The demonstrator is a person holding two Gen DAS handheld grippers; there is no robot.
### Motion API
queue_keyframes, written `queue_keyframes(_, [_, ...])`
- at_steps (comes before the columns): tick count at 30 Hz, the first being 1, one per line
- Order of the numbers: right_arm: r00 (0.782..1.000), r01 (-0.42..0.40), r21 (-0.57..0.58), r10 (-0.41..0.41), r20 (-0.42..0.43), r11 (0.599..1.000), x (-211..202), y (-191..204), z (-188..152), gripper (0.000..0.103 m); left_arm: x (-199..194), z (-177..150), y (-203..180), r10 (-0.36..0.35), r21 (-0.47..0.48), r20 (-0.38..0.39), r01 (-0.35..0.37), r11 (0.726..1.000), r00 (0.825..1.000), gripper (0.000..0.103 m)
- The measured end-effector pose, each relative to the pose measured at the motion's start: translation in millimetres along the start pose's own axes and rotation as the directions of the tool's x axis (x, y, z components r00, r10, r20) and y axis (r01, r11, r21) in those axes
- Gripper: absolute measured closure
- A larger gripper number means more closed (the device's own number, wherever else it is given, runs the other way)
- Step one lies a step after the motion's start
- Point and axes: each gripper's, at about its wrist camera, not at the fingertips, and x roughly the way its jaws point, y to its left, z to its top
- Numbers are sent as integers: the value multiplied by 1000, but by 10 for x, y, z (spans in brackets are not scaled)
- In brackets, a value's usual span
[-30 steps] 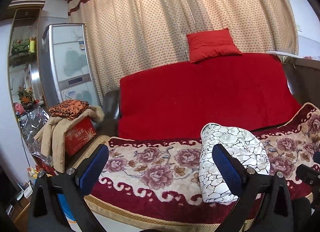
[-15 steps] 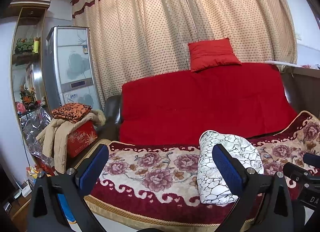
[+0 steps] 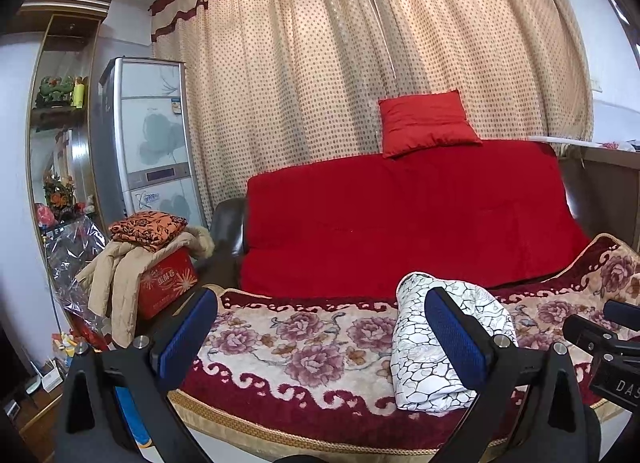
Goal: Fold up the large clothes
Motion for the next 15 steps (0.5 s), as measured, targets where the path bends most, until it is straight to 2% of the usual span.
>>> queue_keyframes(15, [1000,12,2,-12,21,1000,-78,8,25,28,-141,34,30,-10,-7,21,10,1000,1000,0])
